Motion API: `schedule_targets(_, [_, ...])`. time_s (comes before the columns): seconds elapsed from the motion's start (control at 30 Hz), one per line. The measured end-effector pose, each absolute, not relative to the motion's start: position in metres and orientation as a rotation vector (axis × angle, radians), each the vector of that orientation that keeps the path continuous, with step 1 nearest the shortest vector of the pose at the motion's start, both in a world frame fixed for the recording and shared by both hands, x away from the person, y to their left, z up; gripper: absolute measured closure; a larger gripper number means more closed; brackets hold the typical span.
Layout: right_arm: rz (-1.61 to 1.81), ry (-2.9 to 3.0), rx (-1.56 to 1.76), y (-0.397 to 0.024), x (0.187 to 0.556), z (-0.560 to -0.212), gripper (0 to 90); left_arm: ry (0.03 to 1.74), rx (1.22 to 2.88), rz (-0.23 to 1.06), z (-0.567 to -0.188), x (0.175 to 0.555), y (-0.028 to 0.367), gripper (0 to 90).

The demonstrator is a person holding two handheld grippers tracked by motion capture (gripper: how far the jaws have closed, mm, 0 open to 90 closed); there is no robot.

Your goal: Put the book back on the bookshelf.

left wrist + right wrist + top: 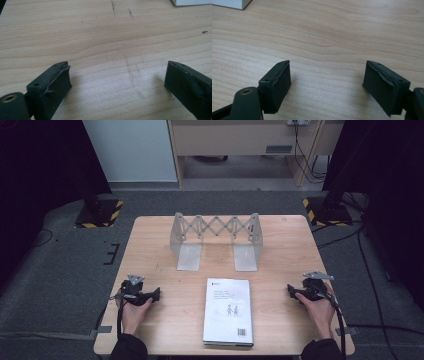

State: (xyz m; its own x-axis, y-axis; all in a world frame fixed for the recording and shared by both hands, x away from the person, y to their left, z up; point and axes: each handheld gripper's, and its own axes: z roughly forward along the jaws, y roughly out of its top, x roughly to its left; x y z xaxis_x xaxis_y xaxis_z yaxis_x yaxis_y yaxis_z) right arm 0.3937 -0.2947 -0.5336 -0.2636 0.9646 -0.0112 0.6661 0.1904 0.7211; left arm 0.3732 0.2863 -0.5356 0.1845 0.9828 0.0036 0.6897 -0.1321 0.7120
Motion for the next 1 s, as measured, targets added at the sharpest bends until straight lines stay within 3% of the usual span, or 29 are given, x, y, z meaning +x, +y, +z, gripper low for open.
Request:
schedule_targets(0.1, [0.867, 2.014, 1.522, -0.291, 0.39, -0.53, 22.9, 1.557, 1.894, 0.639, -0.533, 0.371, 0.287, 15.5])
schedule_targets(0.3, [0.938, 2.003, 1.51, -0.285, 0.383, -0.52, 23.7, 1.533, 1.869, 0.579, -0.531, 0.368, 0.286, 20.7])
schedule_targets(1.0, [1.05, 2.028, 1.398, -0.266, 0.37, -0.495, 25.2, 1.368, 1.857, 0.528, -0.514, 0.355, 0.258, 22.5])
